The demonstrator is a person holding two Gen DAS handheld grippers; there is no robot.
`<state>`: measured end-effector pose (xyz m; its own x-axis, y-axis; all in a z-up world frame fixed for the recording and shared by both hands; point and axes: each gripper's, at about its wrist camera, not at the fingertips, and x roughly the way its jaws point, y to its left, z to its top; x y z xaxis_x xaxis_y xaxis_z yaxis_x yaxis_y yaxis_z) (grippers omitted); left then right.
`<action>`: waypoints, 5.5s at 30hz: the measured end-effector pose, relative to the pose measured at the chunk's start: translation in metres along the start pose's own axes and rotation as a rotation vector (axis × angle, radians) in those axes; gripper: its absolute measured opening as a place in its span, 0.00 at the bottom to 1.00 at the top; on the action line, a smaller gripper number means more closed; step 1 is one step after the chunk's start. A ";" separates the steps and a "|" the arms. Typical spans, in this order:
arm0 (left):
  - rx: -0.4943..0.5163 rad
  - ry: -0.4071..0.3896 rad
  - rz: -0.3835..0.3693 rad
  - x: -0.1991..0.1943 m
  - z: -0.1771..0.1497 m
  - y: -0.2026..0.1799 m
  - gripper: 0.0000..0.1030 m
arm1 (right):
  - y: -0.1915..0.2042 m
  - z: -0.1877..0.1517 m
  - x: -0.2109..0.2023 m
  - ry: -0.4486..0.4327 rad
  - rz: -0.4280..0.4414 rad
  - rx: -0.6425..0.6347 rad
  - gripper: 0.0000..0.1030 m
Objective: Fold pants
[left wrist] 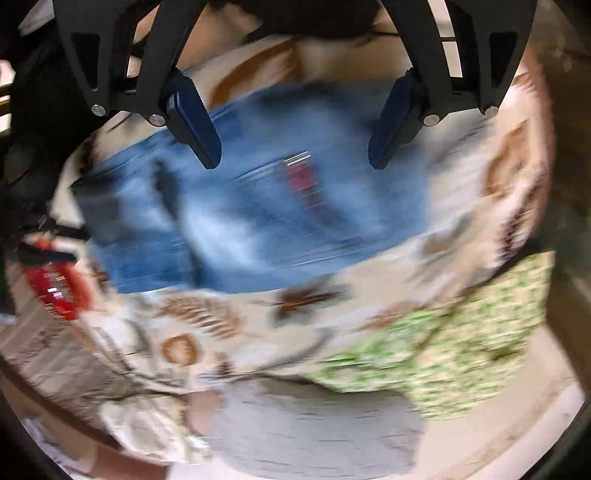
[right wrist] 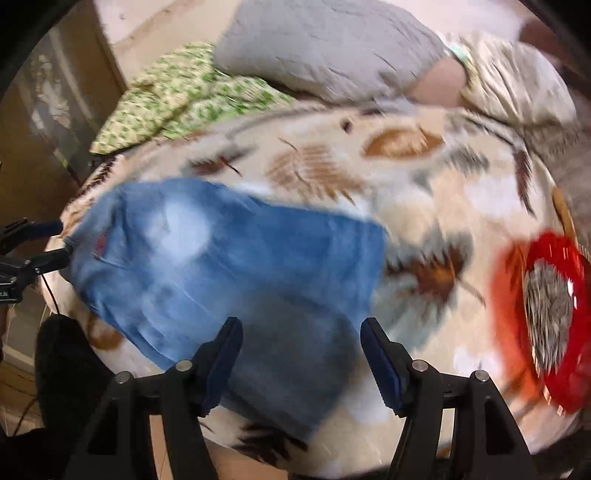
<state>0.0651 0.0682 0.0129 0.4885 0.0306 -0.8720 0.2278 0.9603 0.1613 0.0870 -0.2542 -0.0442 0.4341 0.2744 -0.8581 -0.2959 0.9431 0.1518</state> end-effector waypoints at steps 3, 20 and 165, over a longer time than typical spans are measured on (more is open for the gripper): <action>0.020 0.038 0.108 -0.027 -0.016 0.033 0.80 | 0.022 0.020 -0.002 -0.024 0.030 -0.062 0.68; -0.380 0.043 -0.092 0.067 -0.072 0.096 0.97 | 0.157 0.074 0.032 0.011 0.160 -0.356 0.68; -0.030 0.143 -0.522 0.161 0.051 -0.109 0.92 | -0.069 -0.007 0.069 0.135 0.051 0.153 0.82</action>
<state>0.1615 -0.0458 -0.1212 0.1963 -0.4175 -0.8872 0.3847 0.8651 -0.3219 0.1312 -0.3021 -0.1178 0.3006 0.3046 -0.9038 -0.1779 0.9489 0.2606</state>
